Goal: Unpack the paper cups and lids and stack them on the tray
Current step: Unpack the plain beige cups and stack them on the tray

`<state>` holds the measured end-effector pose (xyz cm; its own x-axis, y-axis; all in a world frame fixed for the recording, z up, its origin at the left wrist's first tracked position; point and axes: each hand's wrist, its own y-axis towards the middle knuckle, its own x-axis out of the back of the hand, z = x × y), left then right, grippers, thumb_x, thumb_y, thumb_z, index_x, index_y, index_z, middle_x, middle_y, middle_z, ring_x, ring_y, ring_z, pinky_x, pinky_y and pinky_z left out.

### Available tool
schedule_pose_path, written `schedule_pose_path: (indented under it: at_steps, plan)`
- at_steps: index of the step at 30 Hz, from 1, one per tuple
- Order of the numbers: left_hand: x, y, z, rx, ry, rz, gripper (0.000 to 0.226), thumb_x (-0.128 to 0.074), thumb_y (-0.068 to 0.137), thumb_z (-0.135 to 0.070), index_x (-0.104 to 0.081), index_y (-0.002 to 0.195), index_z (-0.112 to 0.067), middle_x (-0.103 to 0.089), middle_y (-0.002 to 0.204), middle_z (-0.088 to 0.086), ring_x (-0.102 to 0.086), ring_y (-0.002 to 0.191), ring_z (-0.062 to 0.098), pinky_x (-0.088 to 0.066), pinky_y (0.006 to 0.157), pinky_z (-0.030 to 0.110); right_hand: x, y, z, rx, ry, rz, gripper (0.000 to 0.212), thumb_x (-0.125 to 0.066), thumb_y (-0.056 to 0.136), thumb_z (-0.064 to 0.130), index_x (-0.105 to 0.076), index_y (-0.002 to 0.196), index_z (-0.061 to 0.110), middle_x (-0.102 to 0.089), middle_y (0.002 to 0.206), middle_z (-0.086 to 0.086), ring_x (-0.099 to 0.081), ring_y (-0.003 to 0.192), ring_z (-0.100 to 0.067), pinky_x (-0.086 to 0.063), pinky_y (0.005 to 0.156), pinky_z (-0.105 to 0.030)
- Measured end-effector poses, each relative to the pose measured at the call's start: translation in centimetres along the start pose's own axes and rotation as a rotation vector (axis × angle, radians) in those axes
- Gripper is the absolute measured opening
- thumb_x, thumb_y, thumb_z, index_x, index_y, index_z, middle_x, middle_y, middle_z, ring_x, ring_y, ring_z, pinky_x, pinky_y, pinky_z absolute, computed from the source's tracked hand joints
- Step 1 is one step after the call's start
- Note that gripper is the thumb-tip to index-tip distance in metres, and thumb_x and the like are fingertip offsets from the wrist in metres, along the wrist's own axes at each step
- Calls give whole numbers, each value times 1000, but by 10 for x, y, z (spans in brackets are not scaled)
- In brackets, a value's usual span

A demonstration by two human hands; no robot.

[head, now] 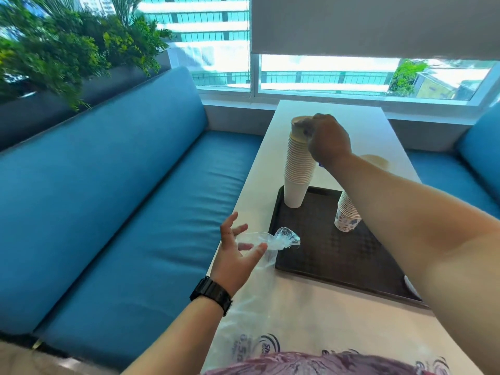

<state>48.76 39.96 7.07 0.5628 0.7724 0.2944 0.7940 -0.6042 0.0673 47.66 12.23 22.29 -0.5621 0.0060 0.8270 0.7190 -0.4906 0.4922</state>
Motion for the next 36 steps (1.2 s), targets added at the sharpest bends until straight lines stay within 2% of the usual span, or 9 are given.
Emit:
schedule_pose_path:
  at_steps: [3, 6, 9, 14, 20, 24, 28, 31, 36]
  plan:
    - [0, 0, 0, 4, 4, 6, 81, -77, 84, -26, -18, 132, -52, -49, 129, -9, -66, 96, 8, -54, 83, 25, -14, -8, -7, 3, -37, 38, 44, -47, 94, 6, -62, 129, 28, -61, 123, -7, -48, 121, -29, -42, 100, -42]
    - [-1, 0, 2, 5, 2, 8, 80, -76, 84, -25, -19, 133, -51, -49, 129, -8, -66, 96, 8, -52, 80, 22, -26, -14, -15, 30, -85, 59, 49, -46, 94, 5, -55, 137, 27, -57, 135, -8, -44, 130, -30, -19, 118, -47]
    - [-1, 1, 2, 4, -1, 8, 79, -76, 84, -25, -19, 132, -51, -49, 130, -8, -65, 96, 8, -51, 79, 20, -32, -21, -17, 43, -131, 87, 54, -45, 95, 7, -42, 146, 26, -44, 149, -6, -29, 143, -26, -3, 119, -51]
    - [0, 3, -1, 11, -13, -4, 79, -75, 85, -25, -19, 134, -48, -49, 132, -6, -64, 96, 8, -49, 77, 17, -32, -35, -9, 56, -120, 55, 61, -48, 94, 13, -30, 151, 23, -23, 160, -4, -9, 150, -24, 2, 120, -53]
    - [5, 13, -13, -11, -16, -54, 80, -75, 85, -20, -21, 142, -35, -49, 130, -4, -63, 92, 5, -48, 71, 10, -26, -83, 19, 56, 200, -92, 58, -61, 90, 16, -43, 144, 18, -36, 154, -5, -19, 148, -26, -6, 121, -51]
    - [10, 24, -28, -63, -21, -96, 80, -76, 84, -19, -23, 142, -34, -51, 131, 0, -65, 90, 8, -50, 76, 16, -23, -125, 33, -49, 444, -152, 43, -63, 89, 17, -56, 131, 14, -52, 138, -5, -42, 132, -24, -29, 114, -41]
    - [18, 35, -50, -113, -26, -124, 79, -75, 86, -20, -22, 145, -29, -51, 129, 0, -64, 87, 3, -49, 71, 8, -21, -159, 40, -298, 629, -16, 30, -61, 93, 23, -60, 123, 18, -58, 120, 0, -56, 105, -12, -45, 95, -29]
    - [20, 43, -64, -81, -176, -196, 72, -71, 89, -21, -24, 143, -31, -53, 129, 2, -64, 86, 4, -55, 69, 24, -21, -177, 41, -384, 746, 192, 19, -63, 93, 29, -66, 111, 23, -66, 106, 3, -60, 90, -3, -46, 81, -18]
    - [17, 51, -73, 91, -537, -358, 60, -63, 95, -21, -26, 140, -30, -50, 125, 5, -59, 75, 13, -52, 58, 28, -19, -201, 40, -504, 878, 468, 25, -56, 94, 47, -67, 101, 26, -72, 101, 3, -67, 96, -21, -52, 88, -37]
